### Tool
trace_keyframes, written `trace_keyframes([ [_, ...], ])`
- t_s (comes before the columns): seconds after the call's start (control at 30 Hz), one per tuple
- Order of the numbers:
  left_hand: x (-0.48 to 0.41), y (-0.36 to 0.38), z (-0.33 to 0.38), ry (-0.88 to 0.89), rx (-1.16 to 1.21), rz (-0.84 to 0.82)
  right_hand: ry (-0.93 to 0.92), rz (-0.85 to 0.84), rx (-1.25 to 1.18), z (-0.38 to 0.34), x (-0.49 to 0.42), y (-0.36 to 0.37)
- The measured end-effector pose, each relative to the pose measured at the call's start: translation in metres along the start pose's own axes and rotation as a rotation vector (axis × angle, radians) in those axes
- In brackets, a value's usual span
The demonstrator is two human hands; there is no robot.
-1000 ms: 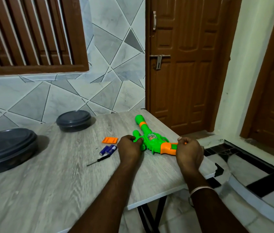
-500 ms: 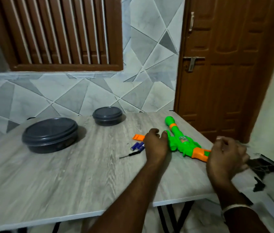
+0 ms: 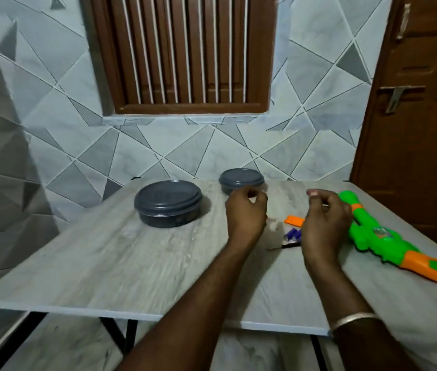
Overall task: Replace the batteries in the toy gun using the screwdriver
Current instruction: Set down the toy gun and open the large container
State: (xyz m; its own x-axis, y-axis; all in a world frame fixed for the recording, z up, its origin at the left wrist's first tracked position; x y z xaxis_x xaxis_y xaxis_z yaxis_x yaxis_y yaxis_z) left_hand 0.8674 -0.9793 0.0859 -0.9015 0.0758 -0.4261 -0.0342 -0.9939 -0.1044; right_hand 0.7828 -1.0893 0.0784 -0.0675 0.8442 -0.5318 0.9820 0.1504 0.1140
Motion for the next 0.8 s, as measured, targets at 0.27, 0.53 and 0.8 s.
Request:
trace_keyframes([
  [0.27,-0.018,-0.022,-0.022,-0.027,-0.015,-0.013,0.14,-0.076,0.008,0.014,0.016,0.029],
  [0.53,-0.07,-0.002,-0.052,-0.094,-0.181,-0.084,0.378,-0.312,0.089,0.036,-0.026,0.078],
  [0.8,-0.151,0.037,-0.08,-0.195,-0.235,-0.092,0.512,-0.474,0.101,0.071,-0.087,0.169],
])
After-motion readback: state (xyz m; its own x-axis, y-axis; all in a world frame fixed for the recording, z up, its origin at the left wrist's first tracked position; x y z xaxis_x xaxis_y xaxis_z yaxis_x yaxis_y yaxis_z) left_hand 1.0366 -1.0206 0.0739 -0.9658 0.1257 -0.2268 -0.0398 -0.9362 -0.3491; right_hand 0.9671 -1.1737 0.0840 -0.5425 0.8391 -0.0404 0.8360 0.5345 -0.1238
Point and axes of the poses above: each hand's wrist, its own x-axis away from the middle knuckle, its own y-axis out of the palm, z = x × y, the point moved 2 cm from there along -x, towards the middle knuckle, and after that the axes turned 4 degrees about z, right-handed, at the moved point
